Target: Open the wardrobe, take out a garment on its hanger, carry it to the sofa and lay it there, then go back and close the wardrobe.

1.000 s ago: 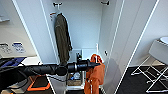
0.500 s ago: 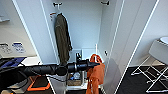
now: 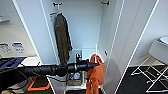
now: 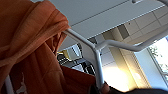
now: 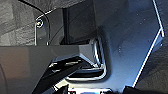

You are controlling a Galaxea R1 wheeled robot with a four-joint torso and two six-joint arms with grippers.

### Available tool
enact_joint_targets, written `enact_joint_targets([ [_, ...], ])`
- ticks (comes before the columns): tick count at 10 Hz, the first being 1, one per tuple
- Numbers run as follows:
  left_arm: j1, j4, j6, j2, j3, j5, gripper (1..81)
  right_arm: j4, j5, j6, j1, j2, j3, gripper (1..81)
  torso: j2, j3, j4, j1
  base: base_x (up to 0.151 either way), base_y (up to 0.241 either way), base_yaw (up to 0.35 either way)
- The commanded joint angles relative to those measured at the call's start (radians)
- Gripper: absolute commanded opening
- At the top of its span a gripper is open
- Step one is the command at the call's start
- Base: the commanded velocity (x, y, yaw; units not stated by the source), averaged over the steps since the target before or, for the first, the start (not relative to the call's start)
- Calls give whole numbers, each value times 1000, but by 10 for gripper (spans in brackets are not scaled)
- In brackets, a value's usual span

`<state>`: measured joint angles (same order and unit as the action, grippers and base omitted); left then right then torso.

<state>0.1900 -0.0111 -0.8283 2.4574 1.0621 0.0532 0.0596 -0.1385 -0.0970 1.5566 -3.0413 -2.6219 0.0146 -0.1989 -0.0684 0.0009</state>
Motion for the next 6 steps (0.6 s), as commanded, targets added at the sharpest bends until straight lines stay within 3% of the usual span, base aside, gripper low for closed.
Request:
enact_joint_targets([
  [1, -175, -30, 5, 3, -30, 105, 10, 0, 56, 2, -19, -6, 8, 811, 0, 0, 0, 0, 0, 0, 0],
  [3, -174, -29, 3, 12, -21, 103, 10, 0, 56, 2, -17, -4, 10, 811, 0, 0, 0, 0, 0, 0, 0],
  [6, -174, -29, 3, 17, -19, 102, 10, 0, 56, 2, -17, -3, 8, 811, 0, 0, 0, 0, 0, 0, -137],
])
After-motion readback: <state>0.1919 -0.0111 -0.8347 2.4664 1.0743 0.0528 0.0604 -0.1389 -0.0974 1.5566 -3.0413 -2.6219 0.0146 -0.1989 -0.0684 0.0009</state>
